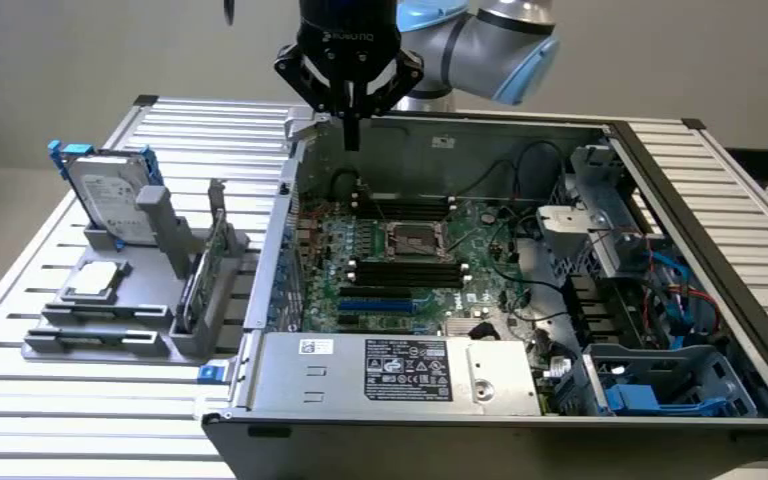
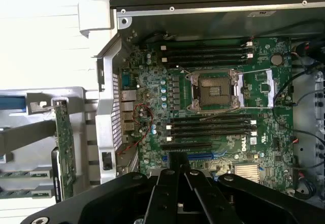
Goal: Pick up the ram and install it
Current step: 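Reach for the ram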
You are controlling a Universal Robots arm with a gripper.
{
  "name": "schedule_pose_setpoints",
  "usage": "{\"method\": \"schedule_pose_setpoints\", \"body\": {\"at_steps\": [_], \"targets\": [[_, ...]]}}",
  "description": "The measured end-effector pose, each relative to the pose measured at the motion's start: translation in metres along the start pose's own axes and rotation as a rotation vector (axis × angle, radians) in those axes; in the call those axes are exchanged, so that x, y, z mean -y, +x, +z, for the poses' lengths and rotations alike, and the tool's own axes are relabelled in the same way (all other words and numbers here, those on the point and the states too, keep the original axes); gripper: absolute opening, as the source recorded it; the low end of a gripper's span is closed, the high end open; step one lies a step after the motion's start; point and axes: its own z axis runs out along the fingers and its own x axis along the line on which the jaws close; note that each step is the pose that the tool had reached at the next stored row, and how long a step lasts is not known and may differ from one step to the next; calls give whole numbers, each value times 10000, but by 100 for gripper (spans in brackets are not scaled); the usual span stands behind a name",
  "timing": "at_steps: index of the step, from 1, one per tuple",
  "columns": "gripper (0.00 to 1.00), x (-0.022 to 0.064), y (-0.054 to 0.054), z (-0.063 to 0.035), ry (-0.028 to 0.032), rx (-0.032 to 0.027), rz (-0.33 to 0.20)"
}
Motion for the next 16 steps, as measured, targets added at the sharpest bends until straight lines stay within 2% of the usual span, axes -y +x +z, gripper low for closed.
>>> {"method": "schedule_pose_setpoints", "body": {"at_steps": [3, 16], "targets": [[11, 2, 19, -2, 2, -2, -8], [11, 67, 599, -14, -1, -1, -13]]}}
